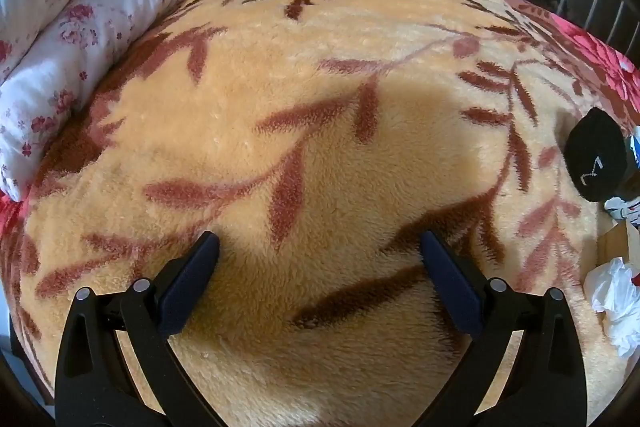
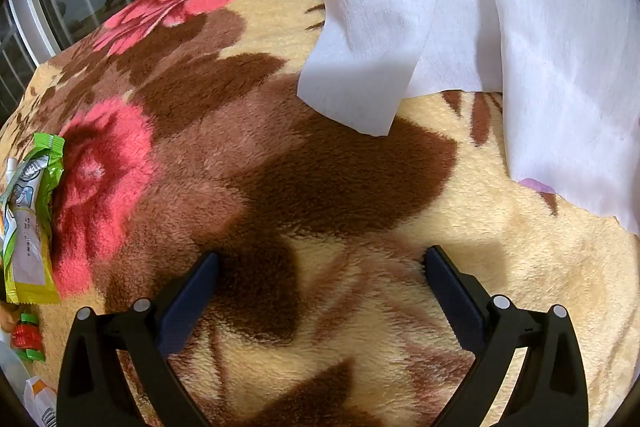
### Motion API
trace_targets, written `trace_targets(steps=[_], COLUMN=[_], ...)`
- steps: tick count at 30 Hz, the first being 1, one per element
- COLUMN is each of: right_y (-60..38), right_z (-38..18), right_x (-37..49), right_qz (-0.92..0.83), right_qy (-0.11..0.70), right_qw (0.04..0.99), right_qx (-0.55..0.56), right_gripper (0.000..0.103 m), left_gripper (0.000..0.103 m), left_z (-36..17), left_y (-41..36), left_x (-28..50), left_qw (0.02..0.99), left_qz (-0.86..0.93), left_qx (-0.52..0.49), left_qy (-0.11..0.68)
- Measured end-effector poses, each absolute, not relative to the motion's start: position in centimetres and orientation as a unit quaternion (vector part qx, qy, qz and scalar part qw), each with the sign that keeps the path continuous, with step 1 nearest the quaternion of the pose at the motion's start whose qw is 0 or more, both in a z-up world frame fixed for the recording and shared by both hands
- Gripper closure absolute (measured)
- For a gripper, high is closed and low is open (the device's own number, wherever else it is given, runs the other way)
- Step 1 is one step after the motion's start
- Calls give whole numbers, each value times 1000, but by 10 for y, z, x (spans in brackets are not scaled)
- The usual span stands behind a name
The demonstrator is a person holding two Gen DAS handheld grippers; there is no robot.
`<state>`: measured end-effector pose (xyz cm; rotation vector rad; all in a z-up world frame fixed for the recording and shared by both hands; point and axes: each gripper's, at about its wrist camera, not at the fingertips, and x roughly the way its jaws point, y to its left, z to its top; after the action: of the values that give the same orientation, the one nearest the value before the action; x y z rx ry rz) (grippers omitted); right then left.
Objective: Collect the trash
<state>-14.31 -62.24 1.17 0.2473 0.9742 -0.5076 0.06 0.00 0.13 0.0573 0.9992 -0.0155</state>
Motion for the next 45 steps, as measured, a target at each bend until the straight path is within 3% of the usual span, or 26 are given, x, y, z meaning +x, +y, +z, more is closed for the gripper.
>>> trace_targets(steps=[14,21,28,38,45], right_y=[-620,-585,-471,-350,-327], right_z=[19,82,138,125,111], right_x=[-143,-195,-276,-344,-339], right_qz=[-252,-300,-233,-177,-146], right_qy=[455,384,329,322,327], right_qw=[846,869,915,930,933], right_qx=[115,86,21,7,17], right_gripper=[5,5,5,5,5], left_gripper=[7,7,7,7,7], left_z=[5,43,89,120,111], left_y=[-1,-5,-32,-47,-69], left_x=[1,-36,-118,-215,-212], left_qw=[877,902,918,920,910], left_qz=[-7,-37,-100,-154,-188], left_qx=[29,15,28,50,59], left_qy=[479,430,382,358,366])
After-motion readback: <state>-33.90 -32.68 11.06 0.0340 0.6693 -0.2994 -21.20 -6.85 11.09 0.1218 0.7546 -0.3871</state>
